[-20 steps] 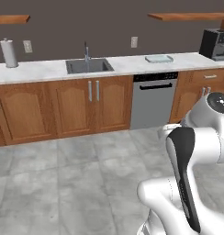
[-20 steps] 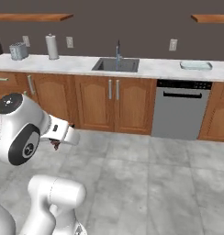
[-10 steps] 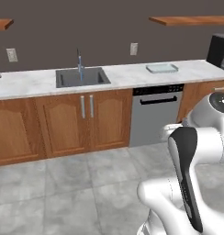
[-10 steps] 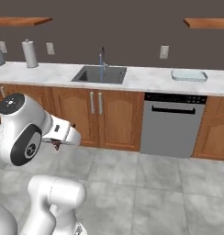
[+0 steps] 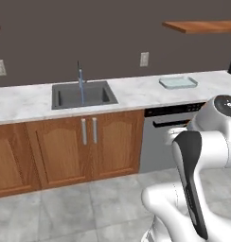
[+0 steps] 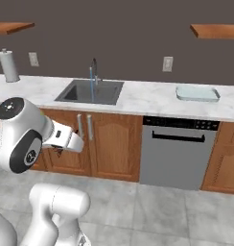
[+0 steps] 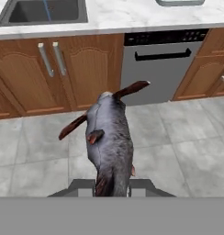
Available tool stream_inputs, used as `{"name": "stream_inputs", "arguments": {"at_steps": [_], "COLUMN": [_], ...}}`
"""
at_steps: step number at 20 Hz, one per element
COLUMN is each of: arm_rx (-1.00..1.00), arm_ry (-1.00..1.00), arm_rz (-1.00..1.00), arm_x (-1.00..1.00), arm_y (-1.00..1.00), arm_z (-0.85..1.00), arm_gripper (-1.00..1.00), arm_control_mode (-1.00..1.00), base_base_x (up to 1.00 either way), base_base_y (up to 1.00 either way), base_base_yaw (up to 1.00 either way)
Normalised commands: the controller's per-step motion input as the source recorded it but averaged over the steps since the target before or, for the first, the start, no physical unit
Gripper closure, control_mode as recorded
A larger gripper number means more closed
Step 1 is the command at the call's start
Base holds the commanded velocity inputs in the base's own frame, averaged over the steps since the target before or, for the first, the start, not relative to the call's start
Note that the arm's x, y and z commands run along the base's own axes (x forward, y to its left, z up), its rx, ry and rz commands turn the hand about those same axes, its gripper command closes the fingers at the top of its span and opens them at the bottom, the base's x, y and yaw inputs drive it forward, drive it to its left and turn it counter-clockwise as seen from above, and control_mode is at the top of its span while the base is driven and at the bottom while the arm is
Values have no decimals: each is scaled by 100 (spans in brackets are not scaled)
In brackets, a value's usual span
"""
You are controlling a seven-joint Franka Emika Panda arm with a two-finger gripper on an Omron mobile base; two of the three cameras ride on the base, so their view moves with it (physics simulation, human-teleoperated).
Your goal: Take the fish out of the fridge, briefly rinse it in the sink, and place it on the tray next to the sink.
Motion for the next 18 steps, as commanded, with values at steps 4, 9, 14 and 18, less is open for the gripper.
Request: {"name": "stream_inputs", "arguments": {"at_steps": [4, 9, 14, 18], "arm_rx": [0, 0, 0, 0], "arm_ry": [0, 0, 0, 0], "arm_rz": [0, 0, 0, 0], "arm_x": [0, 0, 0, 0], "arm_y": [0, 0, 0, 0], "arm_z": [0, 0, 0, 0], "arm_gripper": [100, 100, 100, 100], "arm_control_mode": [100, 100, 100, 100], "base_base_x": [100, 100, 86, 46], "base_base_y": [-41, -27, -7, 0], "base_base_yaw": [0, 0, 0, 0]}}
